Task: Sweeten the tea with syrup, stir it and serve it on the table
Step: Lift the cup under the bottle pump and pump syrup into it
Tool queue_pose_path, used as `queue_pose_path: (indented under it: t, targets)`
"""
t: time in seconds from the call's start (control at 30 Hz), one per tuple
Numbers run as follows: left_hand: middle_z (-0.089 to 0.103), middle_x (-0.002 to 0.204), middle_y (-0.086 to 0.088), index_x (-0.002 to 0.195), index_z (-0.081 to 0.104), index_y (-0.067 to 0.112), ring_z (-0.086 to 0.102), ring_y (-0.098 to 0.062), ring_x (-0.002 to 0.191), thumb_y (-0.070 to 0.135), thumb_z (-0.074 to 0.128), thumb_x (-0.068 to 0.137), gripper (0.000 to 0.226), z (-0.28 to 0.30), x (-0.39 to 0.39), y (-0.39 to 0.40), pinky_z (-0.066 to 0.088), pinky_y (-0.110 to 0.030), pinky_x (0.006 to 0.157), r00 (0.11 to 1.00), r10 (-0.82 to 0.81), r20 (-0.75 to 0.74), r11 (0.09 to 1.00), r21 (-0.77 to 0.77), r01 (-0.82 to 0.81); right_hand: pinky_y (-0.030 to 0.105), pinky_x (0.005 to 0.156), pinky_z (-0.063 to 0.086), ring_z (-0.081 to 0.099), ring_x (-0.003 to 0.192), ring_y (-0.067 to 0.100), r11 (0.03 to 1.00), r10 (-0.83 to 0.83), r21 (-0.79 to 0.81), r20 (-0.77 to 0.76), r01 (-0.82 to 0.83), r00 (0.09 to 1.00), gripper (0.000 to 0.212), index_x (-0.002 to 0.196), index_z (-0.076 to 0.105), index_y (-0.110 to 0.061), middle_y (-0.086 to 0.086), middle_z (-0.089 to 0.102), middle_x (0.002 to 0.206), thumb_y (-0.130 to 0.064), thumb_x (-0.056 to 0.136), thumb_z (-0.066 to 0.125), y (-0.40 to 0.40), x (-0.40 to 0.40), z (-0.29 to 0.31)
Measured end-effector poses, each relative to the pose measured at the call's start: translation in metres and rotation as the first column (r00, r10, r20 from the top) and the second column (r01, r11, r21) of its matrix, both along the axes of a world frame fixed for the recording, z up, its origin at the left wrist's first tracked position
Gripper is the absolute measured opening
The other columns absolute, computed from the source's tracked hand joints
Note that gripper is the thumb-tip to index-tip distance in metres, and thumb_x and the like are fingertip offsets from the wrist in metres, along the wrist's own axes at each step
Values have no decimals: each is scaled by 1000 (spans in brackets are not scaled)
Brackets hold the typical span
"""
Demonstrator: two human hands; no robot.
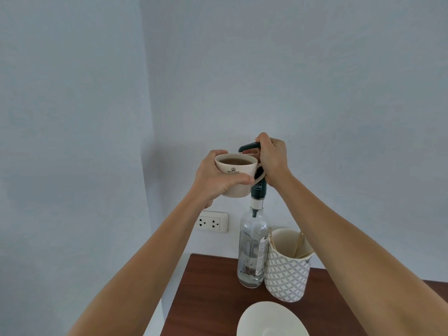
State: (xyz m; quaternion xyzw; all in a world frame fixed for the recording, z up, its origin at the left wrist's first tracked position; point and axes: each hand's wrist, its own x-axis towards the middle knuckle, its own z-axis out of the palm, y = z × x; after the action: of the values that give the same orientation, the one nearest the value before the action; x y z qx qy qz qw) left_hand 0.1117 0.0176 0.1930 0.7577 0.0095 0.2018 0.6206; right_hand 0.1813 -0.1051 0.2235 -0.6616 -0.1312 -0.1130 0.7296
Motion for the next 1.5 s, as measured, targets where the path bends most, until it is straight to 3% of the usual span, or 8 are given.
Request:
queue_pose_path:
  t: [0.33, 0.47, 0.6, 0.83, 0.97, 1.2, 1.4, 1.5]
  targets:
    - [66, 115, 3, 120, 53, 30, 65, -19, 104, 44, 87, 27, 100, 1, -7, 5, 59, -41, 83, 1000, 12, -8, 1000, 14, -12, 39, 69, 61, 78, 72, 29, 1000, -21, -1, -10, 21, 1000, 35, 77, 63, -7, 16, 78, 83, -40, 88, 58, -3, -9, 8]
    - [65, 111, 7, 122, 53, 29, 65, -16, 99, 42, 87, 25, 103, 2, -13, 7, 59, -39, 81, 1000, 2, -4, 1000, -3, -2, 38, 68, 52, 61, 64, 18, 963, -257, -62, 95, 263, 962, 57, 66, 51, -10, 16, 66, 72, -64, 86, 54, -9, -16, 3]
    - [65, 114, 6, 126, 54, 28, 65, -14, 99, 41, 88, 24, 109, 0, -21, 7, 57, -35, 77, 1000, -22, -2, 1000, -8, 22, 20, 74, 48, 61, 77, 2, 905, -423, 133, 170, 404, 890, 44, 80, 60, -10, 2, 73, 92, -48, 98, 49, -19, -44, -24]
    - [67, 110, 6, 126, 54, 28, 66, -12, 99, 42, 89, 26, 107, -20, -39, -5, 59, -36, 86, 997, -72, -4, 997, 23, 72, 59, 88, 56, 70, 91, 40, 997, -77, 19, 91, 76, 993, 50, 88, 75, -15, 22, 74, 90, -51, 99, 43, -29, -70, -78]
    - [70, 110, 6, 122, 55, 27, 68, -13, 102, 41, 90, 28, 101, -44, -50, -17, 59, -35, 87, 995, -100, 3, 995, 14, 100, 57, 95, 53, 68, 103, 40, 998, 37, 40, 45, -38, 998, 45, 89, 78, -26, 20, 75, 100, -38, 105, 38, -38, -82, -90]
    - [71, 110, 9, 127, 54, 26, 68, -7, 104, 40, 93, 33, 103, -90, -68, -39, 56, -26, 90, 989, -147, 19, 989, 3, 147, 54, 98, 52, 68, 108, 38, 997, 64, 52, -36, -62, 997, 39, 107, 75, -7, 18, 76, 106, -18, 106, 37, -63, -101, -127]
    - [70, 115, 8, 131, 52, 23, 66, 1, 108, 13, 100, 57, 88, -140, -83, -53, 53, -16, 88, 979, -205, -4, 978, 38, 205, 26, 84, 56, 72, 95, 12, 997, 41, 63, -97, -35, 994, 39, 98, 76, -15, -4, 79, 93, -14, 106, 37, -81, -126, -168]
    - [71, 116, 9, 128, 53, 27, 66, -3, 112, 22, 101, 55, 88, -166, -91, -61, 53, -19, 93, 978, -209, 0, 976, 65, 209, 33, 82, 59, 74, 96, 16, 997, 54, 68, -154, -44, 987, 38, 102, 76, -15, 2, 79, 98, -15, 105, 38, -90, -135, -192]
